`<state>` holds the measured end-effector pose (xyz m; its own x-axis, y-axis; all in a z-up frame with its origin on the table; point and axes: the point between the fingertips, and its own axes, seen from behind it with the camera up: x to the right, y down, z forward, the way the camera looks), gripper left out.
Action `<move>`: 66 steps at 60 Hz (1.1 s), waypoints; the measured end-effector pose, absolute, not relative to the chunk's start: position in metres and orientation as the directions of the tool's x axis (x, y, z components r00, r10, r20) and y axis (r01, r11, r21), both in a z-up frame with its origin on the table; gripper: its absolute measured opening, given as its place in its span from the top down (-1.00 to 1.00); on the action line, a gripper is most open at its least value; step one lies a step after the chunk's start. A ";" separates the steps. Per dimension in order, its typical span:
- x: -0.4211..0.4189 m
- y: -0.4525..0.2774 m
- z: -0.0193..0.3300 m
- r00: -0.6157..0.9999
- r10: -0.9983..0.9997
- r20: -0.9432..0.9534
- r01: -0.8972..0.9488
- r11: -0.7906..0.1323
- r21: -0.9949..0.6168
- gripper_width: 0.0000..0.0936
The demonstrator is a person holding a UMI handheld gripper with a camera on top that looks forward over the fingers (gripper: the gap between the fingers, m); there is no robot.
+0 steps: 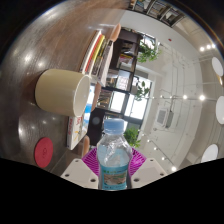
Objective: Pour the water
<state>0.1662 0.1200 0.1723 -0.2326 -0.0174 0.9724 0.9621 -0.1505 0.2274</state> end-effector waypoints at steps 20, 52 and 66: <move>0.124 0.146 0.153 -0.656 -0.055 0.752 0.754 -0.055 0.654 0.31; 0.145 0.126 0.231 0.401 -0.151 0.904 0.910 -0.049 -0.412 0.29; 0.183 0.130 0.207 0.932 -0.102 0.348 0.342 -0.073 -0.937 0.29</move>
<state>0.1834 0.1296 0.2073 0.9320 -0.1020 0.3479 0.3418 -0.0732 -0.9369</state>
